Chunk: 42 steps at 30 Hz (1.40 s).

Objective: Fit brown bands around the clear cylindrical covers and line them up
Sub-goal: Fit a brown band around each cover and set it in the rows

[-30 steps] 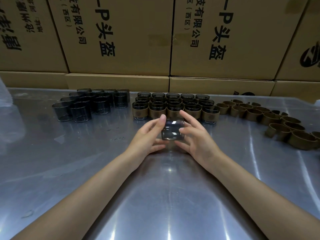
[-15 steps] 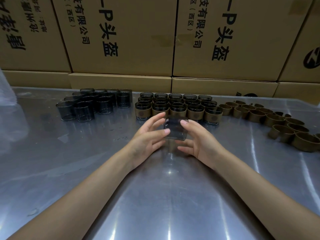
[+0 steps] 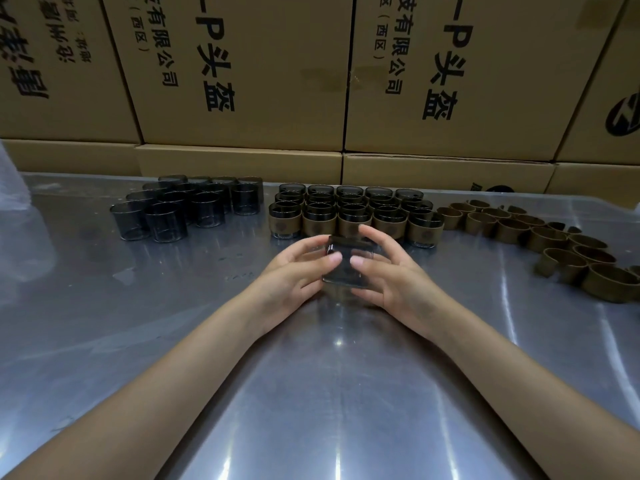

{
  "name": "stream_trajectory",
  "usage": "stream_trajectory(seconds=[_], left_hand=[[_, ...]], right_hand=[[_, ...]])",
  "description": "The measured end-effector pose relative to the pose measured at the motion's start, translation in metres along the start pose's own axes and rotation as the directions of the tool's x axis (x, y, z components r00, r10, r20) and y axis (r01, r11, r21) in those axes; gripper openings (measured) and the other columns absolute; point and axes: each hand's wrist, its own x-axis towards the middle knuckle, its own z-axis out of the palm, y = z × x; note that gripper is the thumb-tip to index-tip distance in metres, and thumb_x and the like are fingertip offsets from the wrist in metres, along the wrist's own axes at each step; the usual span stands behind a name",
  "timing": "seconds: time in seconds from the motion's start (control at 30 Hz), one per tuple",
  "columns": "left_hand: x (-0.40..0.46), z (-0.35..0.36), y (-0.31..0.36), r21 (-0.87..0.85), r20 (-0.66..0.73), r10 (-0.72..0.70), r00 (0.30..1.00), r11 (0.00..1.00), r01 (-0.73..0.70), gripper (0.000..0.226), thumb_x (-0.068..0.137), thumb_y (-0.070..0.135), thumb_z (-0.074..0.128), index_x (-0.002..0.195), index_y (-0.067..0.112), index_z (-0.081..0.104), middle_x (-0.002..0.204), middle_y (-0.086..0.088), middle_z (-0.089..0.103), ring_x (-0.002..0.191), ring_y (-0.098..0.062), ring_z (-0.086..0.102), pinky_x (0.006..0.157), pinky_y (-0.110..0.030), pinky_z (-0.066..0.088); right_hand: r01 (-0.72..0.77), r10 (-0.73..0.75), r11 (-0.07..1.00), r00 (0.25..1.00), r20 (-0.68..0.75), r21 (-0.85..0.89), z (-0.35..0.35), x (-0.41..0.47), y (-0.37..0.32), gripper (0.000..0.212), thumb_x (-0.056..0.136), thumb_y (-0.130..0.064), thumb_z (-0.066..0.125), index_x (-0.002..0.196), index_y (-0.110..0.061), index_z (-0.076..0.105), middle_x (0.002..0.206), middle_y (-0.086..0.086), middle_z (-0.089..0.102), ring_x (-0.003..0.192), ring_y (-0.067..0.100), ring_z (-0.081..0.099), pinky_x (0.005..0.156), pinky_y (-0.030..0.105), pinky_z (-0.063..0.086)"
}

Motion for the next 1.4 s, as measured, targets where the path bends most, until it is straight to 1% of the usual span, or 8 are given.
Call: stream_trajectory(seconds=[0.13, 0.27, 0.5, 0.73, 0.9, 1.1, 1.27, 1.4], left_hand=[[-0.002, -0.007, 0.000, -0.104, 0.089, 0.045, 0.995, 0.994, -0.036, 0.063, 0.073, -0.007, 0.069, 0.131, 0.014, 0.055, 0.125, -0.005, 0.063, 0.116, -0.017, 0.062, 0.103, -0.029, 0.046], [-0.002, -0.007, 0.000, -0.127, 0.086, 0.045, 0.995, 0.991, -0.034, 0.075, 0.069, -0.014, 0.067, 0.137, 0.015, 0.051, 0.140, -0.008, 0.052, 0.130, -0.021, 0.052, 0.109, -0.031, 0.039], [0.002, 0.001, -0.001, 0.078, -0.005, -0.006, 1.000, 0.997, 0.006, 0.089, 0.065, 0.020, 0.086, 0.142, 0.017, 0.042, 0.143, -0.006, 0.050, 0.125, -0.017, 0.055, 0.114, -0.038, 0.034], [0.005, 0.017, -0.008, 0.387, -0.130, 0.088, 0.988, 0.921, -0.031, 0.073, 0.061, 0.059, 0.077, 0.117, 0.014, 0.062, 0.107, -0.001, 0.072, 0.107, -0.019, 0.067, 0.101, -0.038, 0.049], [0.000, 0.018, -0.015, 0.452, -0.186, 0.278, 0.943, 0.876, -0.169, 0.066, 0.070, 0.022, 0.084, 0.127, 0.014, 0.052, 0.117, 0.003, 0.064, 0.109, -0.008, 0.061, 0.086, -0.013, 0.051], [0.004, 0.017, -0.020, 0.612, -0.076, 0.319, 0.945, 0.763, -0.209, 0.053, 0.075, 0.021, 0.081, 0.122, 0.018, 0.056, 0.111, 0.008, 0.064, 0.100, 0.004, 0.059, 0.078, -0.006, 0.045], [0.006, 0.017, -0.022, 0.659, -0.023, 0.281, 0.959, 0.726, -0.197, 0.053, 0.077, 0.032, 0.079, 0.123, 0.022, 0.056, 0.114, 0.007, 0.064, 0.106, -0.005, 0.061, 0.091, -0.019, 0.049], [0.003, 0.021, -0.017, 0.578, -0.067, 0.265, 0.962, 0.796, -0.179, 0.070, 0.069, 0.062, 0.060, 0.128, 0.027, 0.052, 0.117, 0.018, 0.058, 0.101, 0.015, 0.054, 0.078, -0.001, 0.043]], right_hand=[[-0.164, 0.159, 0.976, 0.986, -0.041, -0.142, 0.010, 0.005, -0.004, 0.072, 0.064, -0.064, 0.063, 0.126, -0.027, 0.055, 0.115, -0.004, 0.070, 0.090, 0.016, 0.072, 0.065, 0.028, 0.056], [-0.231, 0.219, 0.955, 0.972, -0.079, -0.189, 0.011, 0.009, -0.004, 0.037, 0.089, -0.052, 0.056, 0.112, -0.024, 0.059, 0.098, 0.000, 0.071, 0.060, 0.015, 0.068, 0.052, 0.023, 0.054], [-0.026, 0.028, 0.999, 0.999, -0.038, 0.044, -0.003, 0.004, 0.001, 0.062, 0.066, -0.013, 0.077, 0.122, -0.028, 0.052, 0.110, -0.003, 0.070, 0.093, 0.018, 0.071, 0.068, 0.025, 0.056], [0.095, -0.101, 0.993, 0.991, -0.091, -0.063, 0.004, 0.001, 0.009, 0.058, 0.074, 0.004, 0.077, 0.118, -0.024, 0.052, 0.123, 0.005, 0.059, 0.097, 0.015, 0.070, 0.080, 0.029, 0.057], [0.239, -0.332, 0.781, 0.941, -0.059, -0.578, 0.010, 0.001, 0.015, 0.057, 0.073, -0.002, 0.077, 0.116, -0.030, 0.050, 0.114, -0.012, 0.061, 0.105, 0.003, 0.060, 0.084, 0.014, 0.049], [0.131, -0.365, 0.549, 0.926, -0.095, -0.826, 0.006, -0.002, 0.017, 0.074, 0.070, -0.025, 0.079, 0.132, -0.031, 0.040, 0.119, -0.014, 0.057, 0.107, 0.005, 0.054, 0.082, 0.017, 0.043], [0.050, -0.286, 0.514, 0.951, -0.116, -0.856, 0.004, -0.002, 0.015, 0.091, 0.071, -0.029, 0.079, 0.144, -0.028, 0.026, 0.135, -0.002, 0.050, 0.118, 0.019, 0.053, 0.092, 0.030, 0.047], [0.055, -0.227, 0.649, 0.966, -0.123, -0.759, 0.004, -0.003, 0.013, 0.095, 0.065, -0.045, 0.075, 0.144, -0.032, 0.024, 0.136, -0.003, 0.042, 0.129, 0.013, 0.035, 0.103, 0.031, 0.034]])
